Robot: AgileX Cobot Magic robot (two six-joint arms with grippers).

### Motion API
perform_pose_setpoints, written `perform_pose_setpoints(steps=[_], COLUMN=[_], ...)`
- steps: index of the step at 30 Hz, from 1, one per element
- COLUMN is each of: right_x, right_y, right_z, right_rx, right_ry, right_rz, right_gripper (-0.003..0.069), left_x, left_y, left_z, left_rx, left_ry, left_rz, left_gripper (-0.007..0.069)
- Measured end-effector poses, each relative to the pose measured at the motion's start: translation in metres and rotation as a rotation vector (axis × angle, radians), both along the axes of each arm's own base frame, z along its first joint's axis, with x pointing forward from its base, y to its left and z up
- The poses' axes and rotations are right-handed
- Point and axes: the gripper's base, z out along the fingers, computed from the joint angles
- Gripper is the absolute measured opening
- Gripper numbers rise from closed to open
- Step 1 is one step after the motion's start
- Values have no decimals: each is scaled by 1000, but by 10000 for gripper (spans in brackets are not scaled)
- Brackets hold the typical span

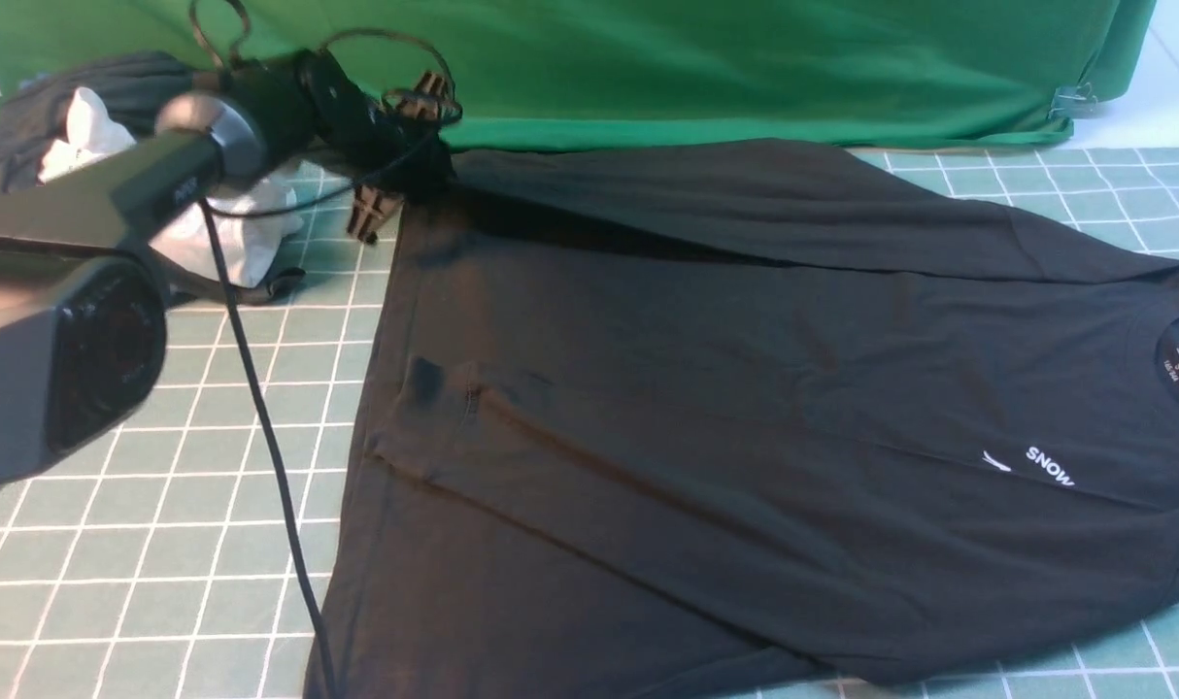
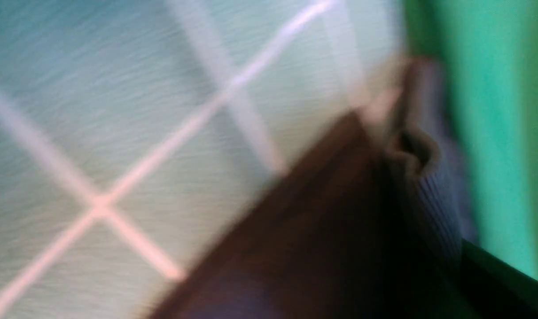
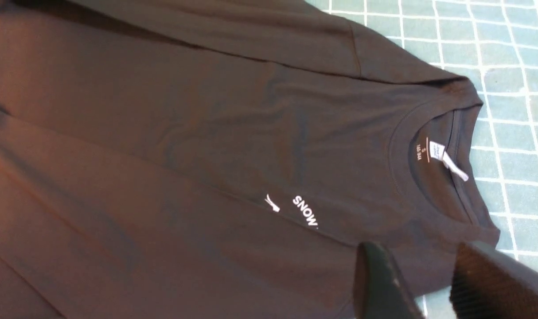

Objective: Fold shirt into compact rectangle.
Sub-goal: 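Grab the top left corner of the dark shirt with the left gripper, then fold the left side of the dark shirt inward over its body with the left gripper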

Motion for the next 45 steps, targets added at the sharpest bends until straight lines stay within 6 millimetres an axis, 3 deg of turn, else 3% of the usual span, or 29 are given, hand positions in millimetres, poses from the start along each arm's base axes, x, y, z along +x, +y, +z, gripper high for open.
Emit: perform_pose_setpoints(steps=[5,9,13,20,25,31,34,41,45], right_x=[3,4,6,10,11,22,34,53,57], right_y=[0,0,0,-1,-1,-1,0,1,1], right_z=[4,6,8,16,18,16,10,-3,-5], right_rx=[4,10,48,86,101,104,100,93,91], right_ry=[-50,-75,-103,-202,-216,-219,-185,-108,-96], right_rz=[-6,-11,-39,-66,-75,-81,-84,-87,-87], right_gripper=[240,240,240,240,240,239,239,239,239], left_x=[-14,-29,-53,-89,-115,-160,-184,-210,-218], left_y=[-5,-9,-15,-42,-40,-43,-46,-42,-40], left_z=[48,62,75,115,142,126,106,51,36], left_rx=[-21,-42,116,278,287,352,369,340,333], left_ry=[-14,86,224,265,245,368,401,512,544], left_rz=[-72,-130,-291,-491,-524,-570,-577,-515,-504], left_gripper=[12,12,13,13,13,13,13,18,70])
